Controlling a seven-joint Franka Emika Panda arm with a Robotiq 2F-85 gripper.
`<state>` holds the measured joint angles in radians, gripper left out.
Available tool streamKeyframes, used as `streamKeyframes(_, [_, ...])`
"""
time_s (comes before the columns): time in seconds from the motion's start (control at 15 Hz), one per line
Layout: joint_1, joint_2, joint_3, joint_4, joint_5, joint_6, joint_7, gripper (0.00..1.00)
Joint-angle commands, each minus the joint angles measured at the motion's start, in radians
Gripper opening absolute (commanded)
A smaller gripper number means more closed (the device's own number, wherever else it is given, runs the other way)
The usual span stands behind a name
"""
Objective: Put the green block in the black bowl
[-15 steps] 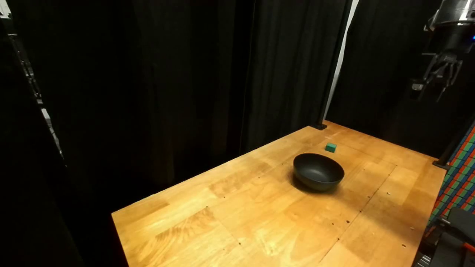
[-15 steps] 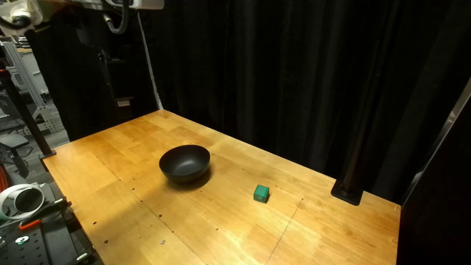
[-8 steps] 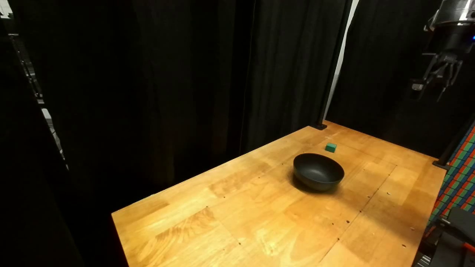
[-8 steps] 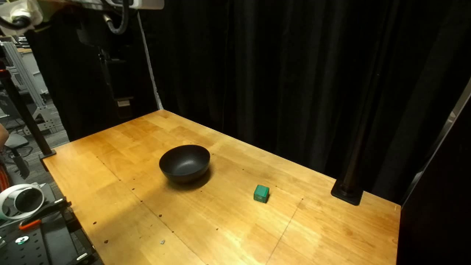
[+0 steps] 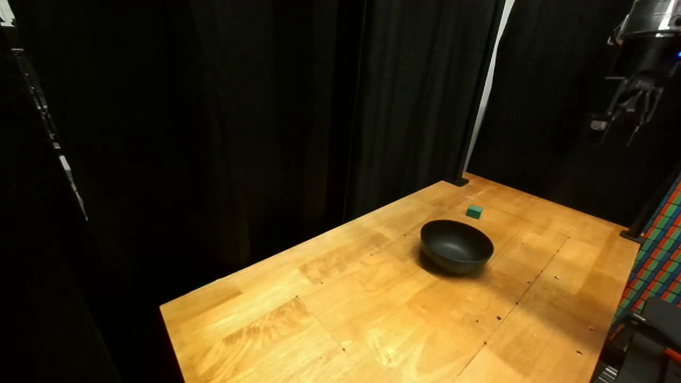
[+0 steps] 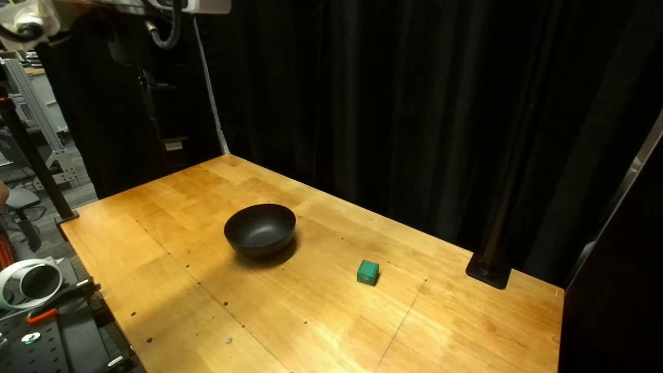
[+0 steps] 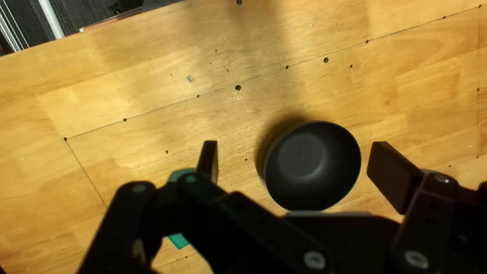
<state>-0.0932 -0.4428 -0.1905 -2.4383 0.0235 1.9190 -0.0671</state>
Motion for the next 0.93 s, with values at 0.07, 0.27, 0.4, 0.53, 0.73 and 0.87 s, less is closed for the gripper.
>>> streamKeyframes(0.07, [-0.001,0.083,0.023,0.02,0.029,0.069,0.011,1.0])
streamKeyframes(0.27, [0.014,0.211,0.037,0.052,0.061,0.191,0.017,1.0])
streamKeyframes(0.4, [0.013,0.297,0.049,0.07,0.071,0.298,0.032,1.0])
streamKeyframes(0.53, [0.006,0.399,0.06,0.099,0.062,0.411,0.064,1.0])
streamKeyframes(0.73, [-0.002,0.538,0.062,0.152,0.051,0.555,0.129,1.0])
streamKeyframes(0.87, [-0.004,0.628,0.056,0.19,0.034,0.641,0.187,1.0])
